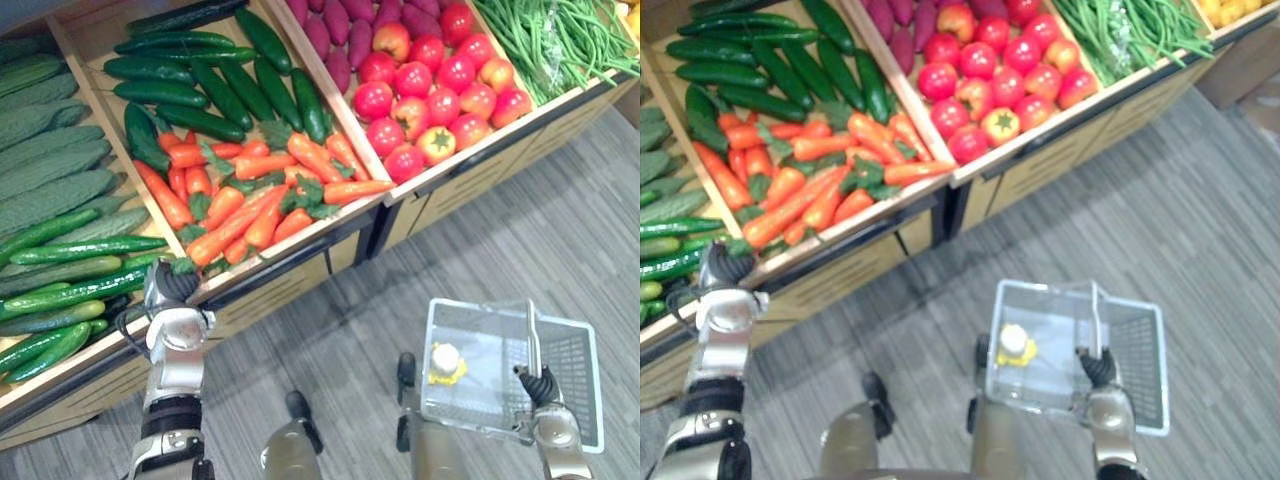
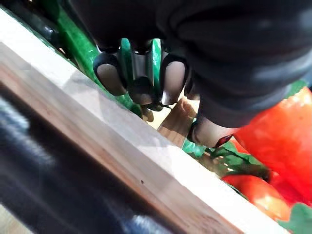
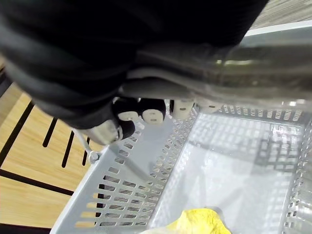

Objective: Pick vegetable in the basket

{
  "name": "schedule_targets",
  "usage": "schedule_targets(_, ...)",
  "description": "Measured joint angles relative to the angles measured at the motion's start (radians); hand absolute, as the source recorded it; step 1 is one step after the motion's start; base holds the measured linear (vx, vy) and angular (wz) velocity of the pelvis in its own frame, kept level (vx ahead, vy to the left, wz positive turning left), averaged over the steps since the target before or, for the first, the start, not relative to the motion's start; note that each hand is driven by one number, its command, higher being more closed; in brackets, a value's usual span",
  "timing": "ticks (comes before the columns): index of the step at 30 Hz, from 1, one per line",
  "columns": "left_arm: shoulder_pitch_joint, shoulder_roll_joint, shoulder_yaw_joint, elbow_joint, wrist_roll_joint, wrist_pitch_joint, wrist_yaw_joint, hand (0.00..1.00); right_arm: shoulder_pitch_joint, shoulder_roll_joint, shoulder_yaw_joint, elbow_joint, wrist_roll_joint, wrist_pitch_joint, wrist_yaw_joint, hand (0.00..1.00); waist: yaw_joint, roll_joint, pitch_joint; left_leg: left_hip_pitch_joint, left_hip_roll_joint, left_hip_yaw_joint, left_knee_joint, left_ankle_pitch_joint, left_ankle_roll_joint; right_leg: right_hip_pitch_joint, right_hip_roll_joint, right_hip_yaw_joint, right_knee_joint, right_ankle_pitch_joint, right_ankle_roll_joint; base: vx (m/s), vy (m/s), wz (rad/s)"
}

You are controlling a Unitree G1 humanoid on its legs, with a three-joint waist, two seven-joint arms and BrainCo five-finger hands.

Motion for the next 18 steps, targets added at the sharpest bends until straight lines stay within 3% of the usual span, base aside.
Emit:
schedule_targets(6,0.062,-0.054,-0.048,-0.128,0.003,-0.011,-0.005,1.00,-0.001,0.009,-0.001,0.019,0.000,-0.001,0.000,1.00,0.001,-0.001,-0.001,0.023,-0.005,0.000,-0.010,0.000,0.000,0.019,-0.002,0.003,-0.003,0.000,0.000,-0.01,-0.009,-0.01)
schedule_targets(7,0.070,-0.065,-0.050,-0.150,0.025,-0.012,-0.005,0.00,0.000,0.009,-0.002,0.021,0.000,-0.001,0.000,1.00,0.000,0.000,-0.001,0.023,-0.006,0.000,-0.011,0.000,0.000,0.018,-0.003,0.005,-0.003,0.000,0.000,-0.04,-0.034,-0.01)
schedule_targets(18,0.130,-0.119,-0.093,-0.394,0.114,-0.021,-0.012,0.00,0.000,0.012,-0.010,0.025,-0.002,0.000,0.001,1.00,0.000,0.005,-0.005,0.033,-0.011,-0.021,-0.013,0.000,0.000,0.032,-0.003,0.003,-0.002,0.000,0.000,-0.02,-0.023,0.01)
